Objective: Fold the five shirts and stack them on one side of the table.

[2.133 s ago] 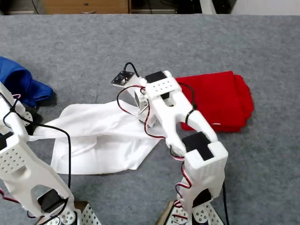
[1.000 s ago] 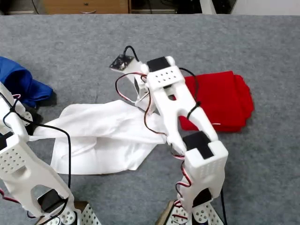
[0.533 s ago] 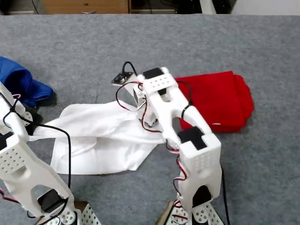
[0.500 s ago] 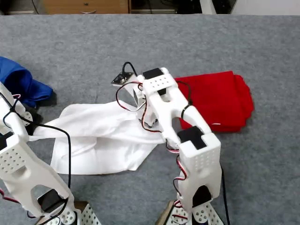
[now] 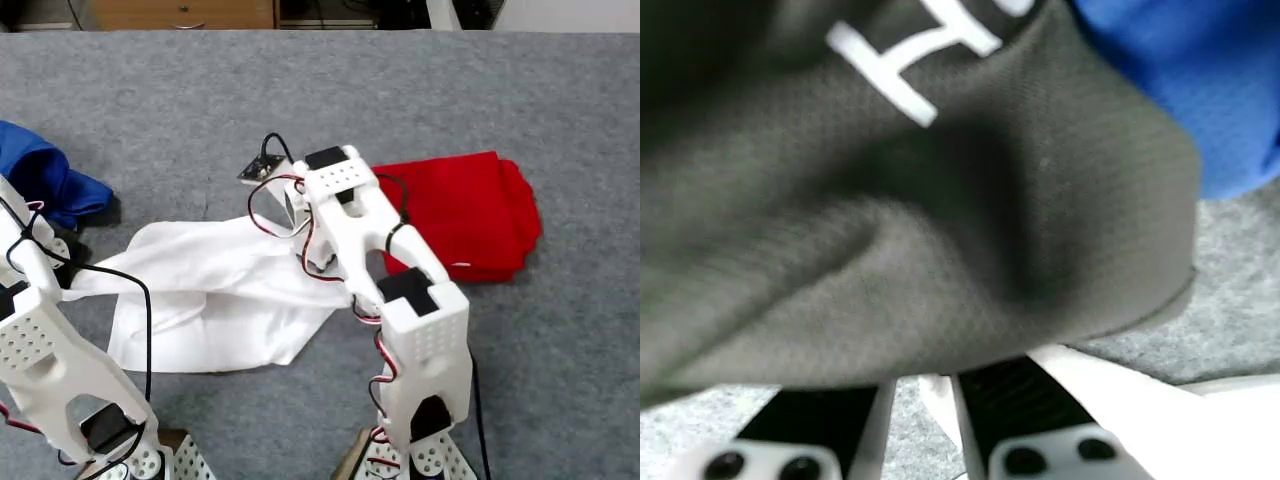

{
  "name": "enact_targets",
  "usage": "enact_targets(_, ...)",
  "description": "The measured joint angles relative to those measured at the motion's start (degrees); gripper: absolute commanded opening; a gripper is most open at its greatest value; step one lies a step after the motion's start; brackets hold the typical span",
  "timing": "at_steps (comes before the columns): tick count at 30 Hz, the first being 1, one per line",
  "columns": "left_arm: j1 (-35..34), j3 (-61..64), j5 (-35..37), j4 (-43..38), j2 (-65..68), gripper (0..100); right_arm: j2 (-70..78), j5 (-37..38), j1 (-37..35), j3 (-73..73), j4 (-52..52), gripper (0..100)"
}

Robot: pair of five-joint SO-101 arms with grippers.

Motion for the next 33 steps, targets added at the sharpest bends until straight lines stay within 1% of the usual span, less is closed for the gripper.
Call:
enact_targets(4,0.0,0.0,0.0,0.0,0.0,2,0.09,0.0,1.05,-2.37,1.76,0.4)
enact_targets(9,0.0,0.0,0.0,0.0,0.0,2,-0.09,0.0,4.04,-11.16,7.91,0.4)
enact_targets(15,0.0,0.0,0.0,0.0,0.0,2,-0.18,0.0,5.1,-19.96,12.22,0.4)
enact_targets(19,0.0,0.0,0.0,0.0,0.0,2,-0.18,0.0,5.71,-22.77,11.87,0.4)
enact_targets(23,0.0,0.0,0.0,0.0,0.0,2,-0.18,0.0,7.91,-24.53,7.03,0.4)
enact_targets(26,0.0,0.0,0.0,0.0,0.0,2,-0.09,0.09,8.18,-26.11,3.6,0.4)
enact_targets(33,0.0,0.0,0.0,0.0,0.0,2,1.93,4.66,8.53,-34.73,0.88,0.4)
